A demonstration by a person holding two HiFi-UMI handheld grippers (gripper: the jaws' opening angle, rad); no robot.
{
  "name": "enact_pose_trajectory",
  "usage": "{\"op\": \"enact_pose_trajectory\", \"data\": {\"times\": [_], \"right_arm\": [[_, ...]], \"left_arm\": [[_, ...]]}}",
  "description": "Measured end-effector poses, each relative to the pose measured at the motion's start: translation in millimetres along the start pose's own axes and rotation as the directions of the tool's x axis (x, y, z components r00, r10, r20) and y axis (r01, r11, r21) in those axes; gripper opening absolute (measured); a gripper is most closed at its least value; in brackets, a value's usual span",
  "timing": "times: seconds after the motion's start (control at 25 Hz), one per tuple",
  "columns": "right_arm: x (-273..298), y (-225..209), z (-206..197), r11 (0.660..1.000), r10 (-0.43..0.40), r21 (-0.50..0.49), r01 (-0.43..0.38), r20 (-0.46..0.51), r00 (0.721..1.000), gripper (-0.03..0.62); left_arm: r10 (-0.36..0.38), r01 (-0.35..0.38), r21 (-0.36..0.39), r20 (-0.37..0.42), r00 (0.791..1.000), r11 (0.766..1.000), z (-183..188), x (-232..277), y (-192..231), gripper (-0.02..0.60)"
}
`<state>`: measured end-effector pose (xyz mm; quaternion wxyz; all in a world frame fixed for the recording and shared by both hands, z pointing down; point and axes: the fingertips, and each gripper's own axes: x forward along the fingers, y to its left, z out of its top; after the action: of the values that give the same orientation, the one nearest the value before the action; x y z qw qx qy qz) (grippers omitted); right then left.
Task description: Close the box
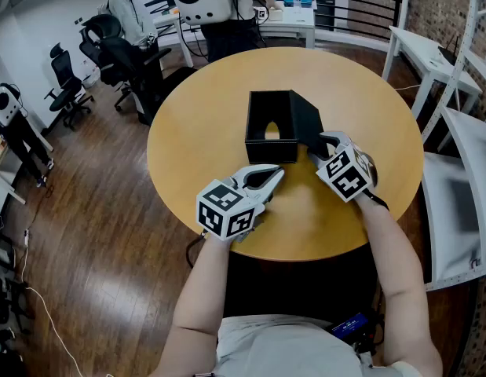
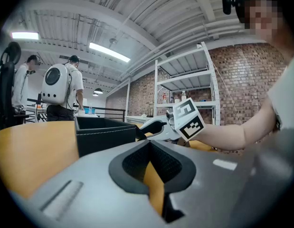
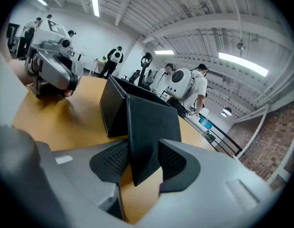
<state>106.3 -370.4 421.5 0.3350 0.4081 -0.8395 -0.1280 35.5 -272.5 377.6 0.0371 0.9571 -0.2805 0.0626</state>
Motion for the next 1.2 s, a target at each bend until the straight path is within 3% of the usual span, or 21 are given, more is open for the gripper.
{"op": "enact_pose_trajectory", "data": {"times": [0.04,0.16,0.28,0.44,0.6,0.68,0.76,0.8,0.84,0.88,0.92,1.04,1.08,1.2], "right_arm": [[-0.6,-0.4,-0.9,0.999,-0.034,-0.033,0.034,-0.012,0.999,0.135],[-6.1,-6.2,-2.1,0.977,-0.153,-0.155,0.147,-0.027,0.988,0.092],[-19.5,-21.6,5.7,0.900,-0.293,-0.339,0.276,0.001,0.956,0.075],[-39.5,-37.3,28.9,0.717,-0.424,-0.579,0.388,0.079,0.902,0.069],[-50.1,-38.9,45.7,0.530,-0.459,-0.759,0.379,0.119,0.880,0.077],[-54.2,-38.6,52.2,0.402,-0.452,-0.857,0.323,0.121,0.884,0.075],[-56.7,-36.4,57.8,0.251,-0.414,-0.946,0.203,0.085,0.906,0.055],[-56.8,-33.0,58.7,0.198,-0.377,-0.972,0.127,0.045,0.925,0.049],[-56.0,-27.9,58.0,0.168,-0.327,-0.984,0.050,-0.008,0.945,0.046],[-55.1,-23.5,59.1,0.136,-0.283,-0.991,-0.013,-0.051,0.958,0.044],[-54.6,-21.8,64.1,0.084,-0.261,-0.995,-0.053,-0.073,0.963,0.044],[-53.2,-24.4,87.7,-0.155,-0.304,-0.981,-0.120,-0.068,0.950,0.043],[-52.4,-21.6,93.1,-0.212,-0.316,-0.967,-0.139,-0.067,0.947,0.041],[-49.3,-5.1,107.5,-0.333,-0.313,-0.929,-0.161,-0.053,0.948,0.049]], "left_arm": [[-0.002,0.002,0.000,-0.002,1.000,1.000,-0.8,-0.3,0.0,0.001],[-0.006,0.006,0.003,-0.006,1.000,1.000,-2.3,-0.7,-0.5,0.001],[-0.006,0.006,0.004,-0.007,1.000,1.000,-1.6,-0.9,-1.0,0.001],[-0.006,0.006,0.004,-0.006,1.000,1.000,-0.9,-1.3,-0.5,0.002],[-0.005,0.005,0.003,-0.009,1.000,1.000,-1.0,-0.1,0.2,0.002],[-0.006,0.006,0.003,-0.009,1.000,1.000,-1.5,1.1,0.0,0.002],[-0.006,0.006,0.003,-0.008,1.000,1.000,-2.2,1.5,-0.3,0.002],[-0.005,0.005,0.002,-0.009,1.000,1.000,-2.3,1.3,-0.2,0.002],[-0.004,0.004,0.002,-0.010,1.000,1.000,-2.2,0.9,-0.2,0.001],[-0.004,0.004,0.002,-0.011,1.000,1.000,-2.1,0.6,-0.2,0.002],[-0.004,0.004,0.002,-0.012,1.000,1.000,-1.7,0.2,0.1,0.002],[-0.002,0.002,0.002,-0.013,1.000,1.000,-0.9,-2.5,2.5,0.002],[-0.001,0.001,0.001,-0.012,1.000,1.000,-1.1,-3.1,2.8,0.002],[-0.001,0.001,0.000,-0.014,1.000,1.000,-0.9,-2.5,1.7,0.002]]}}
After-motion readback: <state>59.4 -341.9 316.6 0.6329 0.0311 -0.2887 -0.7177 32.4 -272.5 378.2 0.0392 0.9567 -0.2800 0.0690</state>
